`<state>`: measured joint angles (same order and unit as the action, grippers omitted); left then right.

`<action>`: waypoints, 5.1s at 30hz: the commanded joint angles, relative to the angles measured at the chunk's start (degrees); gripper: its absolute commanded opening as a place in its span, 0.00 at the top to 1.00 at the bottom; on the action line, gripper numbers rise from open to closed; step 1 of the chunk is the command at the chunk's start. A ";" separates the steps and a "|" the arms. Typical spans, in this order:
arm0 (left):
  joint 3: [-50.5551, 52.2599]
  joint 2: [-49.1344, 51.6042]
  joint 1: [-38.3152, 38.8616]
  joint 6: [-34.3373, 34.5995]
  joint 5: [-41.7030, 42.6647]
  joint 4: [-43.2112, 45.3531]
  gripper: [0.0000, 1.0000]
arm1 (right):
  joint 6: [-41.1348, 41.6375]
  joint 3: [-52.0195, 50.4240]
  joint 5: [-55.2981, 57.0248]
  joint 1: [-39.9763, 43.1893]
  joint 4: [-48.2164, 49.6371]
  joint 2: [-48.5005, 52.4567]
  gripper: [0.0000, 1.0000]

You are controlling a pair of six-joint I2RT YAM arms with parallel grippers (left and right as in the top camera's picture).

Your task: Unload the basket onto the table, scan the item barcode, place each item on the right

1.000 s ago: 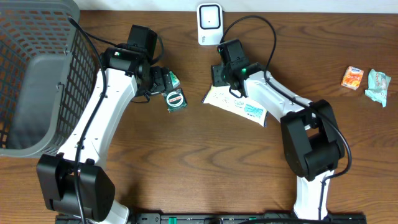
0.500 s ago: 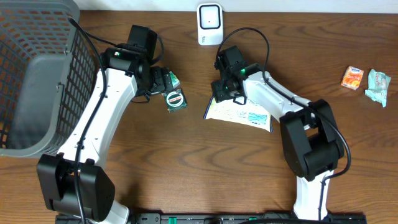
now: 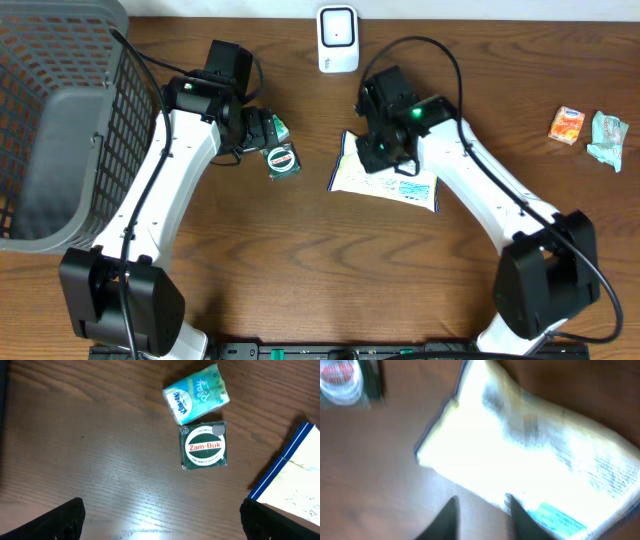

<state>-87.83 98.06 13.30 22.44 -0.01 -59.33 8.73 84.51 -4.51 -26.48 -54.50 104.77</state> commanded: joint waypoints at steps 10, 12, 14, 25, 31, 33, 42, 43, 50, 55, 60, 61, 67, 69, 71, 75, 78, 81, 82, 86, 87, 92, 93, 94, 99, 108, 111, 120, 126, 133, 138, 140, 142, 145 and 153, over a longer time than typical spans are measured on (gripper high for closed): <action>-0.48 -0.02 -0.15 -0.31 -0.63 -0.20 0.02 | 4.70 -9.73 4.87 -0.04 -8.61 -0.22 0.91; -0.48 -0.02 -0.15 -0.31 -0.63 -0.20 0.02 | 6.49 -12.04 5.55 0.52 -6.23 -0.22 0.89; -0.48 -0.02 -0.15 -0.31 -0.63 -0.20 0.02 | 6.71 -14.34 5.75 1.27 -2.64 -0.22 0.85; -0.48 -0.02 -0.15 -0.31 -0.63 -0.20 0.02 | 9.66 -16.65 12.72 5.97 10.88 -0.20 0.84; -0.48 -0.02 -0.15 -0.31 -0.63 -0.20 0.02 | 9.66 -16.63 7.87 6.67 12.33 -0.22 0.83; -0.48 -0.02 -0.15 -0.31 -0.63 -0.20 0.02 | 9.66 -16.28 6.08 6.67 12.33 -0.31 0.83; -0.48 -0.02 -0.15 -0.31 -0.63 -0.20 0.03 | 9.66 -6.01 0.20 6.67 10.95 -0.31 0.92; -0.48 -0.02 -0.15 -0.31 -0.63 -0.20 0.03 | 9.66 -5.27 -1.75 6.60 11.65 -0.31 0.93; -0.48 -0.02 -0.15 -0.31 -0.63 -0.20 0.02 | 9.68 -5.18 -3.63 4.81 17.00 1.01 0.96; -0.48 -0.02 -0.15 -0.31 -0.63 -0.20 0.02 | 9.68 -6.36 -3.32 3.02 17.53 4.87 0.96; -0.48 -0.02 -0.15 -0.31 -0.63 -0.20 0.02 | 9.70 -6.84 -3.37 1.36 17.81 10.97 0.96; -0.48 -0.02 -0.15 -0.31 -0.63 -0.20 0.02 | 9.70 -6.84 -3.34 1.14 17.94 12.00 0.96; -0.48 -0.02 -0.15 -0.31 -0.63 -0.20 0.02 | 9.66 -3.85 -3.37 1.66 16.24 10.91 0.95; -0.48 -0.02 -0.15 -0.31 -0.63 -0.20 0.02 | 9.66 -1.49 -3.37 2.40 13.18 9.03 0.93; -0.48 -0.02 -0.15 -0.31 -0.63 -0.20 0.02 | 9.62 0.46 -3.37 2.99 9.88 7.08 0.89; -0.48 -0.02 -0.15 -0.31 -0.63 -0.20 0.02 | 7.56 1.66 -2.86 3.72 4.83 3.65 0.84; -0.48 -0.02 -0.15 -0.31 -0.63 -0.20 0.02 | 6.88 1.49 5.35 3.74 0.28 3.37 0.84; -0.48 -0.02 -0.15 -0.31 -0.63 -0.20 0.02 | 7.10 -0.61 9.53 3.87 -0.50 3.76 0.84; -0.48 -0.02 -0.15 -0.31 -0.63 -0.20 0.02 | 7.10 -1.70 9.55 3.98 -0.11 3.91 0.84; -0.48 -0.02 -0.15 -0.31 -0.63 -0.20 0.02 | 7.10 -7.58 9.92 4.17 4.74 4.11 0.83; -0.48 -0.02 -0.15 -0.31 -0.63 -0.20 0.02 | 7.13 -9.97 10.67 4.17 7.45 4.11 0.83; -0.48 -0.02 -0.15 -0.31 -0.63 -0.20 0.03 | 11.26 -13.11 12.55 4.96 11.13 4.07 0.91; -0.48 -0.02 -0.15 -0.31 -0.63 -0.20 0.02 | 11.50 -12.63 12.46 5.20 10.93 3.78 0.91; -0.48 -0.02 -0.15 -0.31 -0.63 -0.20 0.02 | 11.45 -12.00 12.50 5.40 10.58 3.56 0.91; -0.48 -0.02 -0.15 -0.31 -0.63 -0.20 0.02 | 11.41 -7.10 12.04 5.77 8.22 1.27 0.89; -0.48 -0.02 -0.15 -0.31 -0.63 -0.20 0.02 | 11.69 -5.40 4.98 5.14 12.52 1.60 0.89; -0.48 -0.02 -0.15 -0.31 -0.63 -0.20 0.02 | 11.89 -6.27 5.01 4.66 13.79 3.28 0.89; -0.48 -0.02 -0.15 -0.31 -0.63 -0.20 0.02 | 12.52 -8.35 8.50 4.87 20.11 9.49 0.92; -0.48 -0.02 -0.15 -0.31 -0.63 -0.20 0.02 | 12.48 -5.53 10.60 7.58 18.40 7.87 0.90; -0.48 -0.02 -0.15 -0.31 -0.63 -0.20 0.03 | 12.46 0.57 6.56 8.79 7.74 2.19 0.86; -0.48 -0.02 -0.15 -0.31 -0.63 -0.20 0.02 | 12.44 0.44 -1.42 7.04 2.58 1.07 0.85; -0.48 -0.02 -0.15 -0.31 -0.63 -0.20 0.02 | 12.46 -0.28 -2.12 5.70 2.23 1.31 0.86; -0.48 -0.02 -0.15 -0.31 -0.63 -0.20 0.02 | 12.46 -1.79 -1.88 4.02 3.65 1.36 0.87; -0.48 -0.02 -0.15 -0.31 -0.63 -0.20 0.02 | 12.48 -4.85 -1.84 1.46 8.52 1.36 0.87; -0.48 -0.02 -0.15 -0.31 -0.63 -0.20 0.03 | 17.73 -15.02 5.70 -4.00 21.59 1.36 0.92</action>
<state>-87.83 98.06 13.30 22.44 0.01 -59.37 22.09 72.53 -4.25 -29.21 -34.24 105.75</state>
